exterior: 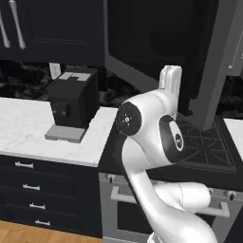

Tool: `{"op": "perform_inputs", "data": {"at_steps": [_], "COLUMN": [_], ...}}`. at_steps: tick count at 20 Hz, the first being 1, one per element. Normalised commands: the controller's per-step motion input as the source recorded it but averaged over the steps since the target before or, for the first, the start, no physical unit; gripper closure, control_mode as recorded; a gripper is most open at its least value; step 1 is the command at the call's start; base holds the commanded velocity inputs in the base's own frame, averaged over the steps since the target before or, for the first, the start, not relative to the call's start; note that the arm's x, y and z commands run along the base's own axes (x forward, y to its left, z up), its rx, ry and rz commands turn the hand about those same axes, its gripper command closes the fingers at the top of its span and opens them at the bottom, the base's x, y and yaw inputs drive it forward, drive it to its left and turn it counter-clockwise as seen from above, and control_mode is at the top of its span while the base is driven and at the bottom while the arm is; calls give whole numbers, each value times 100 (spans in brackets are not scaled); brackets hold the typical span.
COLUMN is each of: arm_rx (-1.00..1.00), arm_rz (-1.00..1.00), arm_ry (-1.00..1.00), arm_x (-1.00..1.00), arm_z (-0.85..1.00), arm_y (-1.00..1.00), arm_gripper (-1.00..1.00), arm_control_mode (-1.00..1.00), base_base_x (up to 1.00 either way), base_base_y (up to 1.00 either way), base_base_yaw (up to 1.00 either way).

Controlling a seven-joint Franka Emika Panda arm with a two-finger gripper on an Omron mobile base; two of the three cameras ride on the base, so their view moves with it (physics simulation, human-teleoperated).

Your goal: Pick the lemon wedge from the sink and place it in the bowl. Then pick the bowl and place it in the microwave. Then close the microwave door and press the start button.

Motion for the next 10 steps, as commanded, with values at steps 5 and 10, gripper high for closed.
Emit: {"op": "perform_inputs", "data": {"at_steps": [5, 10], "arm_rx": [16, 13], "arm_rz": [0, 0], "arm_ry": [0, 3], "arm_x": [25, 44], "arm_z": [37, 44], "arm_y": [-58, -40], "arm_gripper": [-100, -100], "arm_control_mode": [-100, -100], "base_base_x": [0, 0], "base_base_y": [0, 0], "base_base_yaw": [0, 0]}}
